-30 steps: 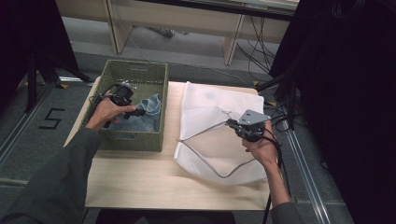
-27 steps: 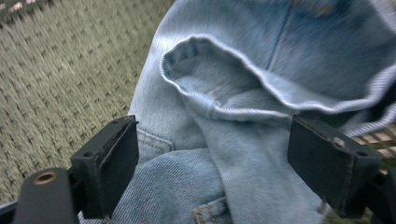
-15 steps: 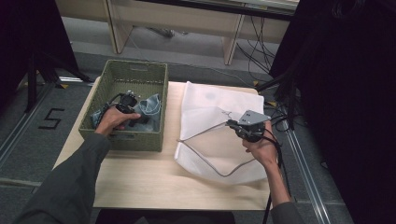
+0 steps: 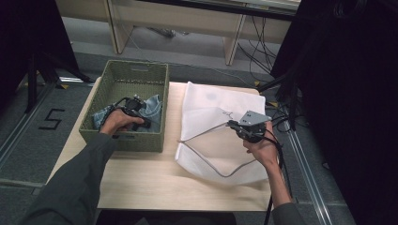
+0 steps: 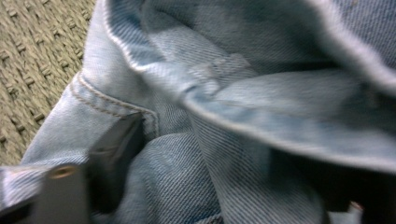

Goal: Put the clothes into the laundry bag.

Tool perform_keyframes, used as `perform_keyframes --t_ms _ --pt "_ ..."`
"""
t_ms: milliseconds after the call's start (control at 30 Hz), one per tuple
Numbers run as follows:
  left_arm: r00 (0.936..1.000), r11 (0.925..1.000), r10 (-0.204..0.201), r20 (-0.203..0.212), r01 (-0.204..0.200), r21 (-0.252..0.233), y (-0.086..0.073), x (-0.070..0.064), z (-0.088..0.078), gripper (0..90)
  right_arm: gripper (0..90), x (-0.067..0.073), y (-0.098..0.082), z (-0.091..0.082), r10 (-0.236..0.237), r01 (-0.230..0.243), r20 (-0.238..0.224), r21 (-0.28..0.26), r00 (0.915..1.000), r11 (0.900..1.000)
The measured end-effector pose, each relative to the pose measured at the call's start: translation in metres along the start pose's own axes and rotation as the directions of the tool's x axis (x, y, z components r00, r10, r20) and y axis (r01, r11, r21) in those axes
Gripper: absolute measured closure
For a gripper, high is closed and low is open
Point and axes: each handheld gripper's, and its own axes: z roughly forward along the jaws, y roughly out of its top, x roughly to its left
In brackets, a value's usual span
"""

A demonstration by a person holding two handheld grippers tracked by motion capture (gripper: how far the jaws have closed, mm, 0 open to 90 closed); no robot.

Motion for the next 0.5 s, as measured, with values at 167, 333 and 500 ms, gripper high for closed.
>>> perform_keyframes --t_ms 167,333,500 --pt "0.9992 0.9998 -0.018 0.035 0.018 0.002 0.002 0.002 -0.003 53.4 88.6 -0.001 0.0 -0.002 0.006 -0.006 0.003 -0.004 1.0 1.0" --pt "0.9977 0.9969 -0.049 0.048 0.052 -0.059 0.0 0.001 -0.006 76.0 88.6 0.0 0.0 -0.002 0.009 -0.009 0.007 -0.006 0.9999 1.0" --pt "0.9978 0.9958 -0.056 0.036 0.058 -0.07 0.005 0.002 -0.014 80.7 88.6 -0.001 0.0 -0.003 0.013 -0.013 0.006 -0.01 0.9999 1.0"
